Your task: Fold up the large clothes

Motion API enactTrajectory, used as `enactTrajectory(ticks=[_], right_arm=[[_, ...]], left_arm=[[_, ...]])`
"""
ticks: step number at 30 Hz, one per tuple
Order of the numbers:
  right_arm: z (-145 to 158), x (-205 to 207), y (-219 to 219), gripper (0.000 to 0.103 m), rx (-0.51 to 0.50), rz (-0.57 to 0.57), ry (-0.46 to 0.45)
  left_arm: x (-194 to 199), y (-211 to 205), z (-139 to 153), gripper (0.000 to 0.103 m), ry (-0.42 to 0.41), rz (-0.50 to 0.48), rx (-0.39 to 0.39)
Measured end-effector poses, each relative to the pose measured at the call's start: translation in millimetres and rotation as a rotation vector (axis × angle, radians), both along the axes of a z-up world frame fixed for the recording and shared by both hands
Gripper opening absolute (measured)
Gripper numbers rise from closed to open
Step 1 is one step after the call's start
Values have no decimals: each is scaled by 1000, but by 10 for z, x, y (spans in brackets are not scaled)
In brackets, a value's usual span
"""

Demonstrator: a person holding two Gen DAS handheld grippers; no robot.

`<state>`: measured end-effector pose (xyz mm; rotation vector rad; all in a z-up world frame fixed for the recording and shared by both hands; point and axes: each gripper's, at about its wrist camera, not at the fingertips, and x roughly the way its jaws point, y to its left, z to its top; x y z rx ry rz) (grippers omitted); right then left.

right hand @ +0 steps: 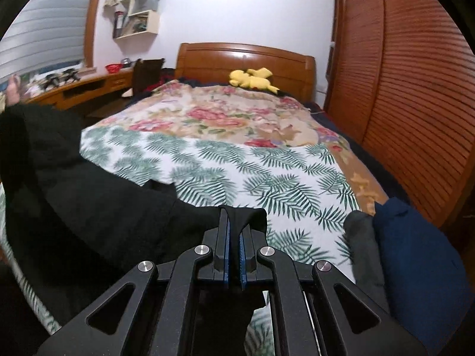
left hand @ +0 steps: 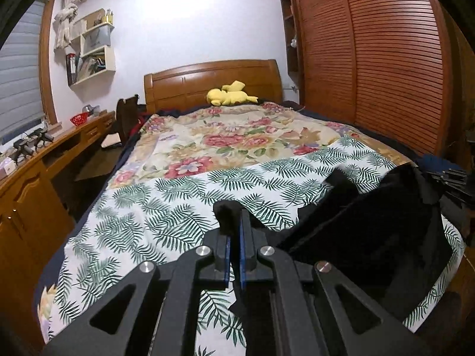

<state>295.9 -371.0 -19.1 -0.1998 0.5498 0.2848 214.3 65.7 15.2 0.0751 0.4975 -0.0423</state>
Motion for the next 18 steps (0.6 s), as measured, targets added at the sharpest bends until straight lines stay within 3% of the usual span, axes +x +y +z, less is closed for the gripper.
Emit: enactTrajectory(ticks=[4, 12, 18], right_arm=[[-62, 160, -7, 2, 24, -12, 20], [-255, 417, 189, 2, -52, -14, 45], [-464, 635, 255, 2, -86, -20, 87]], left_arm=[[132, -17, -61, 2, 8, 8, 20], [453, 16, -277, 2, 68, 14, 20], [710, 121, -470, 4, 144, 8, -25]])
